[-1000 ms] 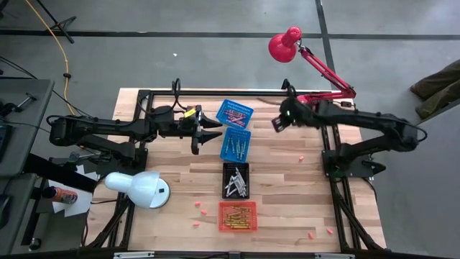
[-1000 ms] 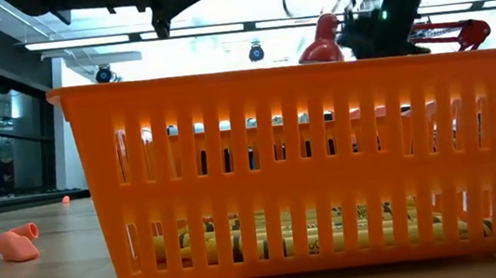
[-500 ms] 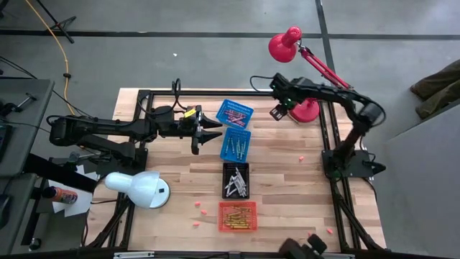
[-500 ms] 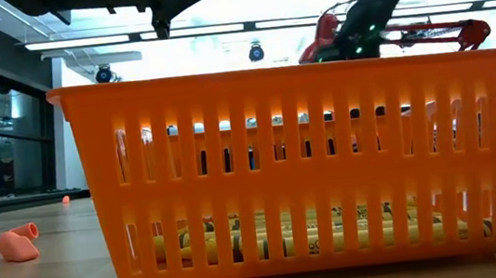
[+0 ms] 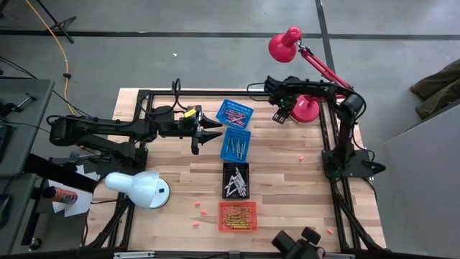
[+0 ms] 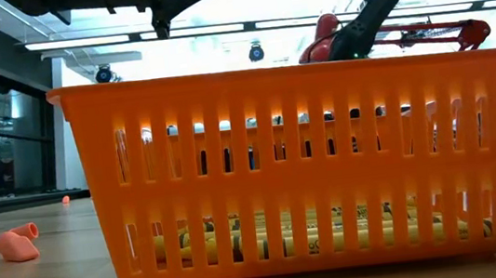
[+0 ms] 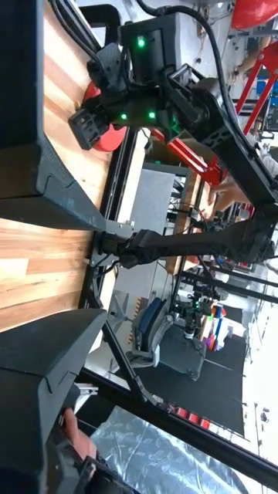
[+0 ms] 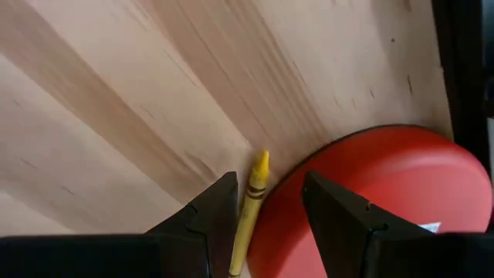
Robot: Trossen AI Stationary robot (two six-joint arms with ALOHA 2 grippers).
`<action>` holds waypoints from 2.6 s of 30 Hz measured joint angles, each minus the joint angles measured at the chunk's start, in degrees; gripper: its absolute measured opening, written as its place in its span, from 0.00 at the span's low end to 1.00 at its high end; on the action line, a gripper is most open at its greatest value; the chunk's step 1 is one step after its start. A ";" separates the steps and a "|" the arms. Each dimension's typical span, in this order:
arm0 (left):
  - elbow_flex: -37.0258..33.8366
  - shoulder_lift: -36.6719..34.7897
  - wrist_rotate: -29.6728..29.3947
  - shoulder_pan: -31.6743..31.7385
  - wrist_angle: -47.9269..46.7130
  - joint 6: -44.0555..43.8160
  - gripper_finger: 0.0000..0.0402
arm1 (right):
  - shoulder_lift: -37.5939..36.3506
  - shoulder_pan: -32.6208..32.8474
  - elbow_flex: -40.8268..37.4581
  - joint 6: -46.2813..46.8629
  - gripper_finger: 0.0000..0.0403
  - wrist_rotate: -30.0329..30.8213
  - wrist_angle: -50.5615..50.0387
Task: Sort crayons
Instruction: Put the yellow crayon into the orange bin
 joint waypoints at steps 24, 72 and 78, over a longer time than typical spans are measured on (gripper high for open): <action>0.00 0.00 -0.01 -0.01 -0.17 -1.53 0.41 | 0.28 -3.76 -0.70 -1.71 0.33 -13.89 -2.46; 0.00 -0.63 0.04 0.39 -1.94 -2.05 0.41 | -28.99 18.58 -16.72 14.52 0.00 -21.64 11.52; 0.00 -1.33 0.04 1.97 -1.75 -4.15 0.41 | -44.31 29.17 -34.34 34.71 0.00 -24.10 33.71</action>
